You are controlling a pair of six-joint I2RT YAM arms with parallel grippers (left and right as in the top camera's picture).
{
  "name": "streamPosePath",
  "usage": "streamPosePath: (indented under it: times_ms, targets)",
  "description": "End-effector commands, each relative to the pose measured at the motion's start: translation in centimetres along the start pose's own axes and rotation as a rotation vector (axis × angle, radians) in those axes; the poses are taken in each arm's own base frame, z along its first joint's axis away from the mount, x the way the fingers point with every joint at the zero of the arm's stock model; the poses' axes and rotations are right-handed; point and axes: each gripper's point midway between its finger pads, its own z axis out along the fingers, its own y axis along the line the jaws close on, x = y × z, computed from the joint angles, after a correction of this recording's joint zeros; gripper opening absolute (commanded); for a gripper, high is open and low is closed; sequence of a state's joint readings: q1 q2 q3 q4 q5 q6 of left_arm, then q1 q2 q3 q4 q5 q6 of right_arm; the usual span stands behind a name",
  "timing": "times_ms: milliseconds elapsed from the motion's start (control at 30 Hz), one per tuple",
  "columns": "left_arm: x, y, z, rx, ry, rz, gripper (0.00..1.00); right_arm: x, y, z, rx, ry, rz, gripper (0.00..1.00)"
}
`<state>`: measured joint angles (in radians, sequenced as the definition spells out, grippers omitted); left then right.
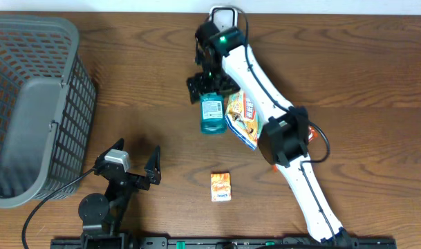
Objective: Scan the item barcode
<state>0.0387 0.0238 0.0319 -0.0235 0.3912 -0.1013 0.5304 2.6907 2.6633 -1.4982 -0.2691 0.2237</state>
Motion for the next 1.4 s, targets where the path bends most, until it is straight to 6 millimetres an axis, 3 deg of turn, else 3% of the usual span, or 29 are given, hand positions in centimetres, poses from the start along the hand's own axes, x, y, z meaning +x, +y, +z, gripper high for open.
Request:
streamPosePath:
  times_ms: [0,100,267,467,567,700,967,1233,1367]
  targets:
    - [1.7,0.1,0.2,0.009,0.043,-0.016,0.98,0.1,-2.6,2.5,-0.003,0.058,0.128,0.98]
    - [1.7,0.1,0.2,0.009,0.043,-0.016,0.98,-0.3,-4.2,2.7,0.030,0.048,0.167,0.98]
    - [1.7,0.1,0.2,0.009,0.043,-0.016,0.98,-0.2,-4.6,2.9,0.030,0.054,0.174,0.95]
    - [1.7,0.1,0.2,0.009,0.043,-0.016,0.98,1.3,-2.8,5.3,-0.028,0.122,0.114,0.90]
    - [1.7,0.1,0.2,0.009,0.043,-0.016,0.98,2.1,-2.8,7.3,-0.023,0.153,0.125,0.73]
    - [1.7,0.1,0.2,0.009,0.043,-0.016,0.98,3.3,-3.6,9.6,-0.026,0.195,0.159,0.38]
    - [1.7,0.1,0.2,0.008,0.043,-0.016,0.98,3.1,-4.8,9.4,-0.032,0.190,0.161,0.02]
    - [1.7,0.1,0.2,0.008,0.043,-0.016,0.98,2.5,-5.5,9.0,-0.014,0.167,0.089,0.01]
    - [1.7,0.1,0.2,0.009,0.043,-0.016,0.98,1.8,-7.3,7.0,0.098,0.131,0.086,0.01]
